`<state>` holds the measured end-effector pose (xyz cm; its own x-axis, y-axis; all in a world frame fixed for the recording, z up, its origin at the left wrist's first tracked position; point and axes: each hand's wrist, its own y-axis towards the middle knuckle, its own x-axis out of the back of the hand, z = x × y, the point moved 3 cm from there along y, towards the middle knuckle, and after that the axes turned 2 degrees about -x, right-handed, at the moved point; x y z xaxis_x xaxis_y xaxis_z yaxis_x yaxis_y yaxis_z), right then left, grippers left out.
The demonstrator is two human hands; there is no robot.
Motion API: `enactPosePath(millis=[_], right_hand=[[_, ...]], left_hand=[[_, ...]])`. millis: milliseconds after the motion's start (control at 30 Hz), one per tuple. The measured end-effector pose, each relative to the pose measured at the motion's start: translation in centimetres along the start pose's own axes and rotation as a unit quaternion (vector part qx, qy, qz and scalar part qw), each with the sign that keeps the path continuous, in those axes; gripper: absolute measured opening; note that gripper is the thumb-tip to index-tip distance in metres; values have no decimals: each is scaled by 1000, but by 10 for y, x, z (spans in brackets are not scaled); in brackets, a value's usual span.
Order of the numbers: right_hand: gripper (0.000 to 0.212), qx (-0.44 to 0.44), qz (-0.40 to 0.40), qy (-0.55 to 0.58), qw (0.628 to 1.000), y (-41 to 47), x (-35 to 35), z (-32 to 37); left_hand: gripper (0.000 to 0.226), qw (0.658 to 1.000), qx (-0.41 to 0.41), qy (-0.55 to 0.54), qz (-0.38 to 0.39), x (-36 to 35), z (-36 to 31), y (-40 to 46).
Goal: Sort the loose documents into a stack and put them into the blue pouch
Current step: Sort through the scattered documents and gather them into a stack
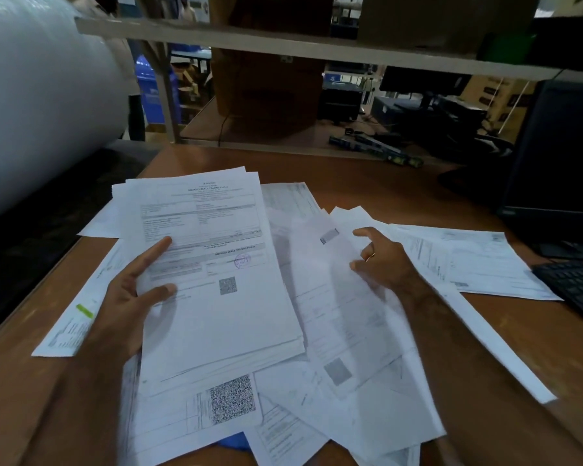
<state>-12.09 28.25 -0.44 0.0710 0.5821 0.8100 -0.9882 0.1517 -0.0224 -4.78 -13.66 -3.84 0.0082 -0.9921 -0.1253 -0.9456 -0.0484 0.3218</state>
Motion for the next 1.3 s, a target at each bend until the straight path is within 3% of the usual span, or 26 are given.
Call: enactPosePath(millis=[100, 267, 400, 533, 633, 733, 867, 1000, 1067, 1133, 1300], right_hand=[[54, 31, -48, 57, 997, 1, 10, -3], [74, 77, -102, 186, 974, -7, 26, -7], [74, 104, -137, 242, 955, -12, 33, -5], [66, 47, -144, 280, 948, -9, 31, -11], [32, -6, -99, 206, 973, 3, 37, -15], [34, 6, -101, 148, 984, 11, 62, -3], [32, 35, -95, -79, 992, 27, 79, 36], [36, 133, -16, -286, 949, 16, 29, 74], [36, 219, -6, -284, 933, -5, -5, 77], [34, 249, -11, -271, 930, -24, -38, 72], [63, 78, 30, -243, 966, -46, -85, 41]], left_hand=[[70, 1000, 1, -3, 1, 2, 1, 0], [68, 1000, 8, 22, -3, 5, 3, 0], [68, 1000, 9, 17, -12, 4, 3, 0], [70, 1000, 9, 8, -8, 5, 5, 0], [71, 1000, 14, -3, -16, 4, 3, -1], [70, 1000, 14, 6, -18, 3, 1, -1], [69, 1000, 10, 12, -19, 4, 2, 0], [69, 999, 11, 45, -9, 10, 8, 1], [70, 997, 5, 72, -11, 11, 9, 2], [69, 997, 3, 71, -17, 9, 8, 3], [68, 997, -8, 69, -13, 5, 3, 4]])
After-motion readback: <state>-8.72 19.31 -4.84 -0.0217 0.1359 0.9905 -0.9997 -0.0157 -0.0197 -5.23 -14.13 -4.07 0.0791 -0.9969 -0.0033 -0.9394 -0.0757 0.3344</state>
